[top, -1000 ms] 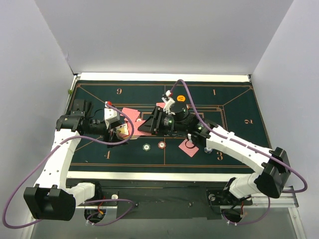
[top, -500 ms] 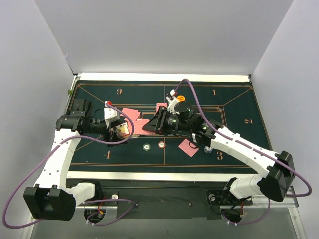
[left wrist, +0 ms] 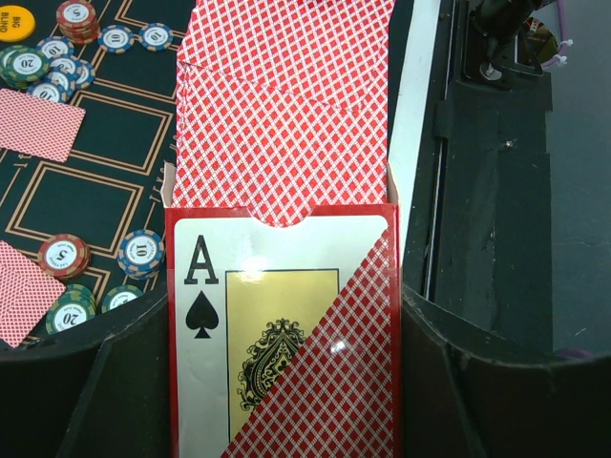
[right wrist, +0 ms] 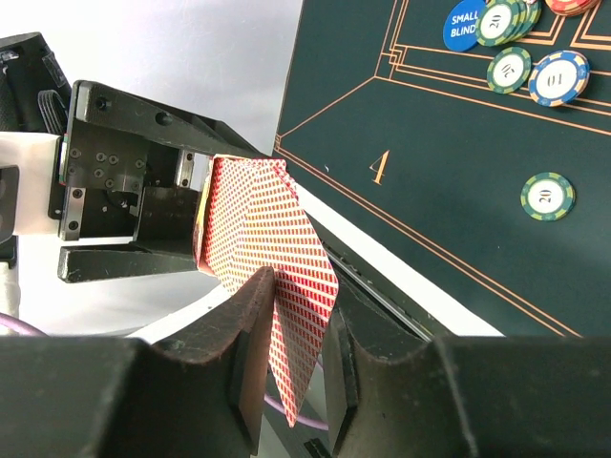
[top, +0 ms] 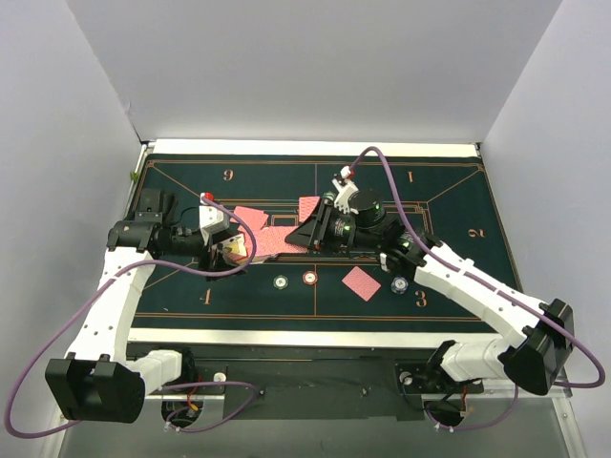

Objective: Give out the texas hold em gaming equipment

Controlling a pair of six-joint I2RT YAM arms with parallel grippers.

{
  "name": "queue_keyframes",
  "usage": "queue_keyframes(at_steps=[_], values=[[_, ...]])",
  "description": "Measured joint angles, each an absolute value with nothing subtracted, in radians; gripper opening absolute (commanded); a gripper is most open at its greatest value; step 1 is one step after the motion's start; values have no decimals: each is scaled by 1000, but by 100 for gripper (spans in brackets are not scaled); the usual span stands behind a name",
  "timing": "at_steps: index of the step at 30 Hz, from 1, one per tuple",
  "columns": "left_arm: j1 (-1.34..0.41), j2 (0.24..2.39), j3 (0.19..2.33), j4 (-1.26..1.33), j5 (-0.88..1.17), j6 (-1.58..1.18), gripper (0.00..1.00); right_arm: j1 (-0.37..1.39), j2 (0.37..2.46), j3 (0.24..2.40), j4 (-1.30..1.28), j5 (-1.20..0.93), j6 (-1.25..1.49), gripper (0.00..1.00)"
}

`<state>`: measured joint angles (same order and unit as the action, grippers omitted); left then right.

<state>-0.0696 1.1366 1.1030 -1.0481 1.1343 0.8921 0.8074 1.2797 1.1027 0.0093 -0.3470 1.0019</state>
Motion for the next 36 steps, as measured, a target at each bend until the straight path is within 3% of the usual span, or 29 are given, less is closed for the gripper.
queue_keyframes(at_steps=[16, 36], values=[[-69, 1137, 1103, -1036, 1139, 875, 0, 750, 1207, 1090, -44, -374, 990, 19], [-62, 1137, 1103, -1035, 1142, 871, 0, 557, 1151, 1086, -89, -430, 982, 0]])
